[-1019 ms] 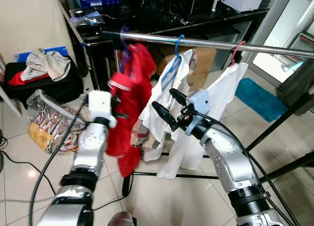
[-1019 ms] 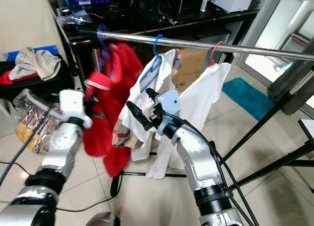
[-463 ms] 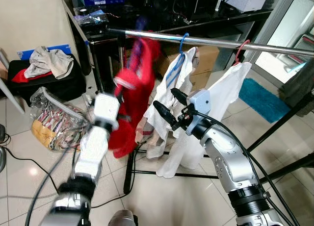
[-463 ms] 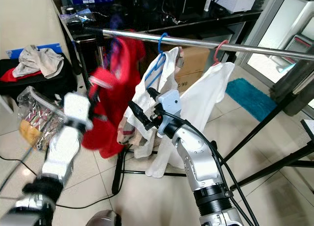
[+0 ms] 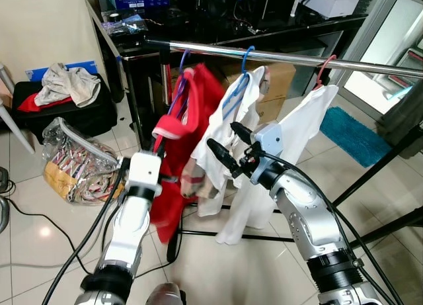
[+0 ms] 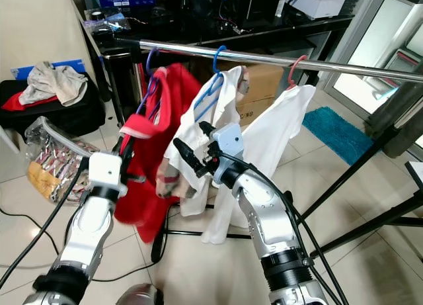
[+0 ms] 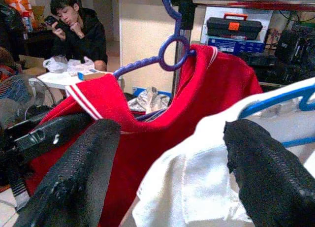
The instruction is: Hang hanger
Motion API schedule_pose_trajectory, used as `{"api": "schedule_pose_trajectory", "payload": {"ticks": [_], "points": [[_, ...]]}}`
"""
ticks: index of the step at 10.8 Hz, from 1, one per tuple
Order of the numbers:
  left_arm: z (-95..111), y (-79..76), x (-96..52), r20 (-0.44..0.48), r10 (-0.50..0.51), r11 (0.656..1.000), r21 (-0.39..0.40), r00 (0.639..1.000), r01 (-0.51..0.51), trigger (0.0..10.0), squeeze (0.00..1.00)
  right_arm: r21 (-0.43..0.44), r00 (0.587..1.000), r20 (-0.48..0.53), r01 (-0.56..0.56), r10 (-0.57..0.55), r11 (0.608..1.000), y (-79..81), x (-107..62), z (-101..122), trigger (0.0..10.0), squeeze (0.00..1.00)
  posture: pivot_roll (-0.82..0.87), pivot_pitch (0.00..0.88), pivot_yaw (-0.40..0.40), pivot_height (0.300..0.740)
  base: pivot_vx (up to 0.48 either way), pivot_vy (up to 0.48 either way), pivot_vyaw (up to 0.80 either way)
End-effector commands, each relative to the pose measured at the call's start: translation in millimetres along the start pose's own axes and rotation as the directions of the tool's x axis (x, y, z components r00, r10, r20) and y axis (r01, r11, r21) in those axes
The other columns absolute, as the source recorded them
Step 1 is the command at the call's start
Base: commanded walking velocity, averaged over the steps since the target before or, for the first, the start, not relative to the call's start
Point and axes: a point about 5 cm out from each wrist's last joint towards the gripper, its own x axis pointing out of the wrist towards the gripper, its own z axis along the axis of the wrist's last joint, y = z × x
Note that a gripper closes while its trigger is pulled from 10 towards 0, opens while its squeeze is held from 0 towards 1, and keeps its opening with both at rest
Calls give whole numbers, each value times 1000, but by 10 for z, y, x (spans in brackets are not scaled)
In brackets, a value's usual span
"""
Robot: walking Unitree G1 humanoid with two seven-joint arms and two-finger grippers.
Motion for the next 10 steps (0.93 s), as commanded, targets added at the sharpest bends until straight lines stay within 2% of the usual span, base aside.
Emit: {"api": "schedule_pose_trajectory", "payload": {"ticks": [1,3,4,5,6,7,8,9,10], "points": [[142,-45,25,87,-12,1000,21,996,10,0,0,-30,1000,21,7,-6,1000,-42,31,82,10000,0,278,2,-49,740,0,0,0],[116,-142,-165,95,-89,994,69,992,82,0,0,-46,1000,19,16,-15,999,-69,24,83,10000,0,274,0,-49,740,0,0,0],[83,-174,-240,84,-133,989,76,988,127,0,0,-99,1000,19,18,-17,995,-91,20,97,10000,0,274,0,-49,740,0,0,0],[43,-212,-350,73,-205,975,100,976,198,0,0,-229,1000,13,0,3,973,-105,16,119,10000,0,274,0,-49,740,0,0,0],[20,-229,-457,64,-255,962,122,965,246,0,0,-382,999,-7,-44,45,923,-119,1,133,10000,0,273,1,-51,740,0,0,0],[18,-232,-507,63,-269,958,122,961,260,0,0,-463,997,-29,-74,69,883,-143,-18,128,10000,0,276,3,-53,740,0,0,0],[15,-264,-594,66,-319,941,140,945,308,0,0,-549,992,-71,-124,102,827,-184,-42,108,10000,0,278,3,-55,740,0,0,0],[5,-305,-741,65,-395,910,168,916,380,0,0,-613,988,-111,-156,112,775,-289,-67,113,10000,0,278,5,-60,740,0,0,0],[8,-308,-801,66,-427,894,180,902,410,0,0,-636,987,-124,-159,102,755,-370,-81,127,10000,0,279,6,-61,740,0,0,0]]}}
